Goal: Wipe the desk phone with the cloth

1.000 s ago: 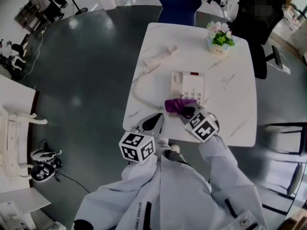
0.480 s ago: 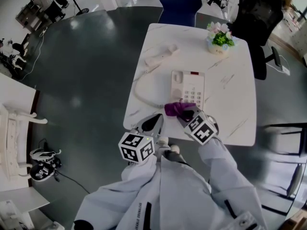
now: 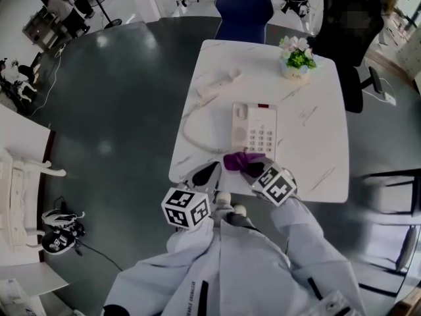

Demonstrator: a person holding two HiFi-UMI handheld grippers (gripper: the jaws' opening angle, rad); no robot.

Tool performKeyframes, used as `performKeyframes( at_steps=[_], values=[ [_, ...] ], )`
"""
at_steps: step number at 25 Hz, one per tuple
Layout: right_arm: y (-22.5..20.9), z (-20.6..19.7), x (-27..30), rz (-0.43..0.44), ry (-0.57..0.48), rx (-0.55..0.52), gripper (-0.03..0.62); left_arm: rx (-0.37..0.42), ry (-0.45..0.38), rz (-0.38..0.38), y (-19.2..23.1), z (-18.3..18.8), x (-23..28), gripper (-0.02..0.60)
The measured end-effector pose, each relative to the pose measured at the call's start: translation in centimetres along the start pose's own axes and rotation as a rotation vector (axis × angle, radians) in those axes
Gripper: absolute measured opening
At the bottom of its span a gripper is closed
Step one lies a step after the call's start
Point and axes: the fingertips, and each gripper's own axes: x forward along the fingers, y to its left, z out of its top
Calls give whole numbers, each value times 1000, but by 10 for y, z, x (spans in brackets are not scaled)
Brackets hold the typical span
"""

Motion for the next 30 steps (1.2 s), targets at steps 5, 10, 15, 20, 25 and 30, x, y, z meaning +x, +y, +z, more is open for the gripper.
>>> performKeyframes(
  at_steps=[5, 10, 15, 20, 25, 30],
  values=[
    [0, 7, -14, 26, -135, 140, 38, 38, -35, -14, -1, 13, -3, -3],
    [-11, 26, -41, 0, -341, 272, 38, 84, -76, -20, -2, 31, -6, -3],
    [-20, 48, -70, -37, -484, 321, 38, 117, -116, -35, -7, 52, -10, -3],
    [-34, 67, -100, -72, -617, 355, 38, 157, -163, -46, -13, 77, -14, -2],
    [-50, 80, -124, -106, -715, 381, 38, 179, -209, -37, -9, 102, -20, -3],
    [-66, 89, -145, -158, -773, 371, 38, 214, -256, -22, -4, 125, -25, -3]
  ],
)
